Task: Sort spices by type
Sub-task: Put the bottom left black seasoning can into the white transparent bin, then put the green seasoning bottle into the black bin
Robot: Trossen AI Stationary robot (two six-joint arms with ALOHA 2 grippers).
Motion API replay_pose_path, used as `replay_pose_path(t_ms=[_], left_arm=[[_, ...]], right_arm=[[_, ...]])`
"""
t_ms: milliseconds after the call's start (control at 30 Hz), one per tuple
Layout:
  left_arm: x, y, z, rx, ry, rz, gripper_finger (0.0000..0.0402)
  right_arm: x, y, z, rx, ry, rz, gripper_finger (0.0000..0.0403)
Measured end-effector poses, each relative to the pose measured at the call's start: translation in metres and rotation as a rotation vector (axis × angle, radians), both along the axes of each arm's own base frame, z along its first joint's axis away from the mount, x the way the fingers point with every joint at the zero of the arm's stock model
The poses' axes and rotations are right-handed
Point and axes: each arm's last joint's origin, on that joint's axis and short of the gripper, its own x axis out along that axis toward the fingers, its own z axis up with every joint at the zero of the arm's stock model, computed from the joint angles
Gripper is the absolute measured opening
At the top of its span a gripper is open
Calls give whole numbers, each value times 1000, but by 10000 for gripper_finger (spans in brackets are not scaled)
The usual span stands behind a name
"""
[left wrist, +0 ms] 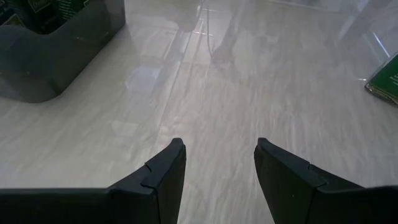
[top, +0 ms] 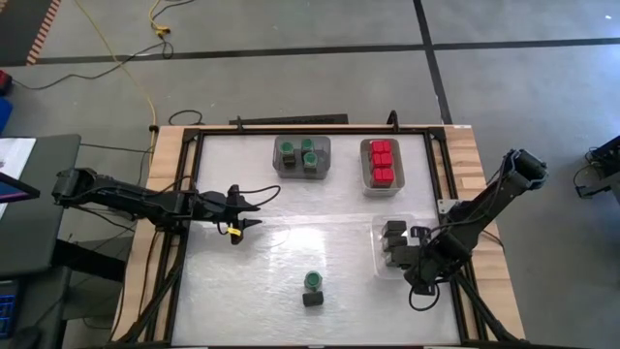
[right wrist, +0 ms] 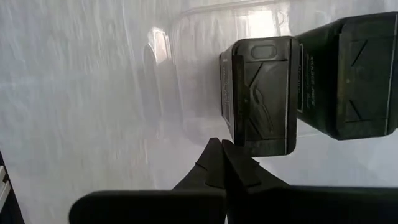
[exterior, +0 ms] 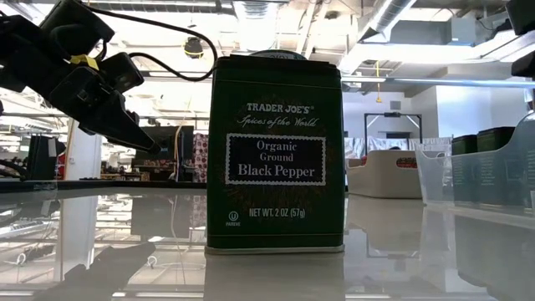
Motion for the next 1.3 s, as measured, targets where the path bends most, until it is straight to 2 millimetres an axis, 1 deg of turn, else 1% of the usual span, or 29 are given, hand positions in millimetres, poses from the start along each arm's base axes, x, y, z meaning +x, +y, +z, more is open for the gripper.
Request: replay_pose_path(t_ms=[300, 567, 633, 767, 867, 967, 1067, 1167, 1300], left_arm=[[0, 0, 0, 0, 0, 0, 183], [0, 0, 0, 0, 0, 0, 183], [0, 0, 0, 0, 0, 0, 183], [0, 0, 0, 0, 0, 0, 183], [0, 0, 0, 0, 0, 0, 183], [0, 0, 0, 0, 0, 0, 183], [0, 0, 0, 0, -1, 0, 183], [0, 0, 0, 0, 0, 0, 183], [0, 0, 0, 0, 0, 0, 183]], right_arm=[[-2, -2, 0, -17, 16, 0, 12], [-2, -2, 0, -13, 14, -15, 21], [-2, 0, 4, -2, 5, -16, 21], [-2, 4, 20, 38, -36, -3, 21], [1, 4, 29, 21, -80, -11, 22], [11, 2, 33, -46, -225, -19, 25], [28, -2, 38, -64, -375, -21, 30], [45, -5, 44, -42, -479, 19, 34], [66, -16, 52, -64, -616, 95, 35]])
